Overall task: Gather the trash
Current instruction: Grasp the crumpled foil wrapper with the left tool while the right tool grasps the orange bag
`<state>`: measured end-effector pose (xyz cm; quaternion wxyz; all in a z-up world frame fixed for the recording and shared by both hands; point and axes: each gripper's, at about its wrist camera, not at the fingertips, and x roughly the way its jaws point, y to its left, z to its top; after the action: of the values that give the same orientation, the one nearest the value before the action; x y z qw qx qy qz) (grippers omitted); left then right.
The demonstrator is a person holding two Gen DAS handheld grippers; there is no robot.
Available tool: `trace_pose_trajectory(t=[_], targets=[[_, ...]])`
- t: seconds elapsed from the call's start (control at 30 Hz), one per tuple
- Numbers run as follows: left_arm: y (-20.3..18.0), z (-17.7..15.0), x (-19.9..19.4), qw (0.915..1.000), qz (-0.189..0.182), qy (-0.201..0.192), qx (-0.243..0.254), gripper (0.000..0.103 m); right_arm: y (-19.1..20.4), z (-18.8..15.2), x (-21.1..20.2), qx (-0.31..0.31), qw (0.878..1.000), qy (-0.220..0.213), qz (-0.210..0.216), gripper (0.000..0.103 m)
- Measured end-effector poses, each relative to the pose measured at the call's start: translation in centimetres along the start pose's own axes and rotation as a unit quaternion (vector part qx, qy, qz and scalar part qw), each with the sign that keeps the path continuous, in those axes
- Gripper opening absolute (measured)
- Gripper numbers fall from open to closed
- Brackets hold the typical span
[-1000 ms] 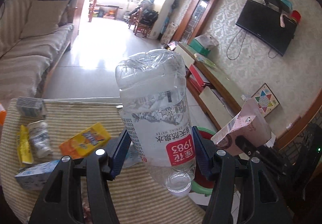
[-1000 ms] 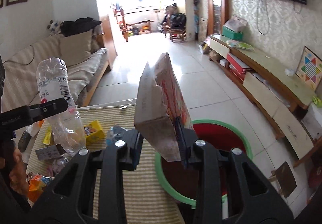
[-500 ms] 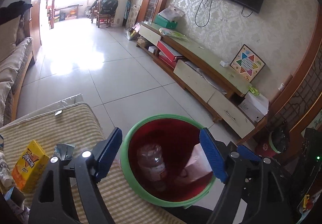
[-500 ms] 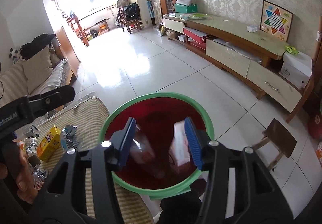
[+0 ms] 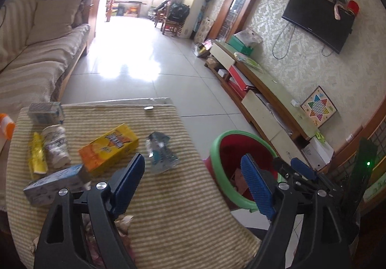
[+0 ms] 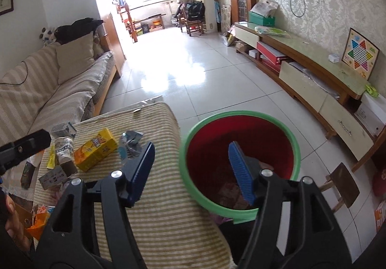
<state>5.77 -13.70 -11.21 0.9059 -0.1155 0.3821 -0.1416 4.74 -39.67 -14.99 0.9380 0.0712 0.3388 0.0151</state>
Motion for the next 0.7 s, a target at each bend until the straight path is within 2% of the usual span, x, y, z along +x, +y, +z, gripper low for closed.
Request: trace_pose_trajectory(t=[0.27,0.47,0.6,0.7], targets=[[10.1,-3.4,-6.3,0.9939,0.099,0.001,-0.048,0.078,8.6,-1.3,-0.8,-0.065,0.993,0.035,0.088,0.067],[16.2,-8.3,-9.6,0.9889,0.135,0.031,-0.054,0.078,13.8,-3.7,-1.1,-0.101,0.982,0.075,0.139,0.071],[20.4,-11.6,-9.6,0.9856,0.121,0.070,-0.095,0.078,16.2,-5.4,-1.3,-0.129,0.974,0.103,0.157,0.074],[21.4,-13.0,-8.2,0.9848,0.097,0.088,-0.114,0.078,17.5,-6.4,-1.3,-0.137,0.969,0.123,0.167,0.074]])
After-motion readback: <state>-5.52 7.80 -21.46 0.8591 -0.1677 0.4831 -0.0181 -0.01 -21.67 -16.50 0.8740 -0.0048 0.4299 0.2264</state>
